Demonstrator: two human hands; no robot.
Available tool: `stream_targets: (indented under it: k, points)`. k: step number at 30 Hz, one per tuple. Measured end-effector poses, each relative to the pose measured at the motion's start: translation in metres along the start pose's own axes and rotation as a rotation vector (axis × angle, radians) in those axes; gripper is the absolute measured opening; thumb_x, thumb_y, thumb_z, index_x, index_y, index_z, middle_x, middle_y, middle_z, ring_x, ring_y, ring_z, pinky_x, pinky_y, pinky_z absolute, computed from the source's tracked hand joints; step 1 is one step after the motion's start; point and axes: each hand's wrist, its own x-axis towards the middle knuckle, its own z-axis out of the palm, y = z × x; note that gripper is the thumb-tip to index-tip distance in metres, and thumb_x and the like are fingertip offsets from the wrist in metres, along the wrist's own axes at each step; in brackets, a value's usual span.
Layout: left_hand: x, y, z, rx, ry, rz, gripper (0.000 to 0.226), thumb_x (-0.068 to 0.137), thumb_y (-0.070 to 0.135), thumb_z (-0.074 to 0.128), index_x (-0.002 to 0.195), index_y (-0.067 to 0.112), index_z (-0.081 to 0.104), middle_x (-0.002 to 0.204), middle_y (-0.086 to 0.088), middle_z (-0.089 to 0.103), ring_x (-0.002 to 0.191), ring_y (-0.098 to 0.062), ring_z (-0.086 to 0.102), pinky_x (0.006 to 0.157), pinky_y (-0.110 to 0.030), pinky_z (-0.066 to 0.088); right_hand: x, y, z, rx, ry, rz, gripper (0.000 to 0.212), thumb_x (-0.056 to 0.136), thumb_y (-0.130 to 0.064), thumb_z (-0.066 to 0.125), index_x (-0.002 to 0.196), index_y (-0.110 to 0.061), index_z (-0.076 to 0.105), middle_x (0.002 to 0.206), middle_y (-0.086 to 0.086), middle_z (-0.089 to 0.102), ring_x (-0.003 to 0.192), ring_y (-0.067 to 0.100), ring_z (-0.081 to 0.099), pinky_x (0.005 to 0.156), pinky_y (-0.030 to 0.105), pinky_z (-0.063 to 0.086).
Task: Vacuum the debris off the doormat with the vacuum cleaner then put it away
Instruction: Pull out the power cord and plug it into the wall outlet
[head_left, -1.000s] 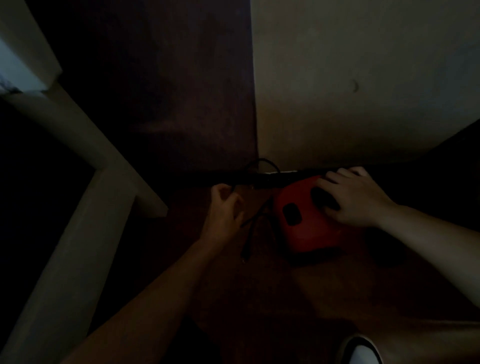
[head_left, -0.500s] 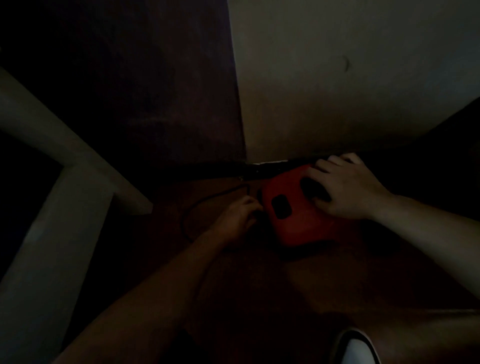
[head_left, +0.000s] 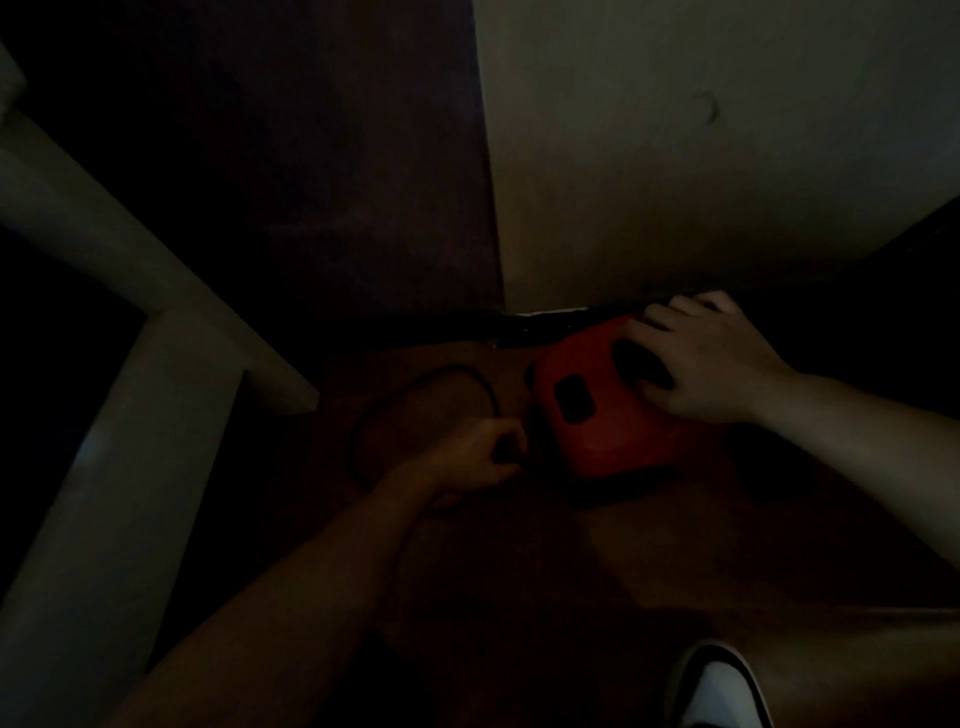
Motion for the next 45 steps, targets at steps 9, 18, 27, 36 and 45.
stream_targets:
  k: [9,18,27,36,45]
  points:
    - [-0.004,-0.03,0.02,-0.038,0.049,-0.314,0.028,0.096,0.027,0.063,0.101,0.002,0.075,0.104,-0.015,0.072,0.098,-0.03,0.066,0.08,-0.03,0.045,0.0,-0.001,0.0,-0.013,0.005,0.006,0.06,0.072,-0.046,0.075,0.125,-0.024,0.057,0.109,0.003,0.063,0.1,0.03,0.06,0.093,0.045,0.039]
    - [-0.017,-0.011,-0.023,-0.595,0.474,-0.215,0.016,0.098,0.004,0.055,0.085,0.012,0.062,0.07,0.0,0.059,0.053,0.006,0.056,0.059,-0.013,0.045,0.002,-0.001,0.003,-0.011,0.067,-0.008,0.059,0.068,-0.045,0.077,0.119,-0.025,0.054,0.105,0.004,0.064,0.096,0.03,0.062,0.089,0.044,0.042]
    - [-0.002,0.024,-0.008,-0.24,0.14,-0.084,0.014,0.099,0.018,0.055,0.11,0.015,0.064,0.111,0.006,0.062,0.104,-0.005,0.058,0.087,-0.013,0.042,0.002,-0.001,0.001,-0.032,0.006,0.022,0.057,0.073,-0.048,0.069,0.123,-0.024,0.058,0.109,0.002,0.063,0.101,0.028,0.06,0.092,0.042,0.037]
    - [0.018,0.045,0.006,-0.014,0.23,-0.349,0.032,0.093,0.049,0.059,0.112,0.023,0.066,0.135,0.001,0.045,0.13,-0.018,0.036,0.11,-0.048,0.025,0.001,-0.001,0.003,-0.026,0.057,-0.008,0.057,0.069,-0.045,0.074,0.12,-0.025,0.058,0.105,0.002,0.062,0.096,0.028,0.06,0.089,0.043,0.04]
    - [0.006,0.056,0.016,-0.356,0.374,-0.258,0.046,0.091,0.021,0.068,0.126,0.027,0.038,0.101,0.007,0.062,0.089,-0.009,0.064,0.078,-0.033,0.055,0.001,-0.001,0.001,-0.011,-0.006,0.014,0.057,0.073,-0.048,0.068,0.125,-0.027,0.055,0.111,0.001,0.061,0.104,0.028,0.058,0.094,0.044,0.038]
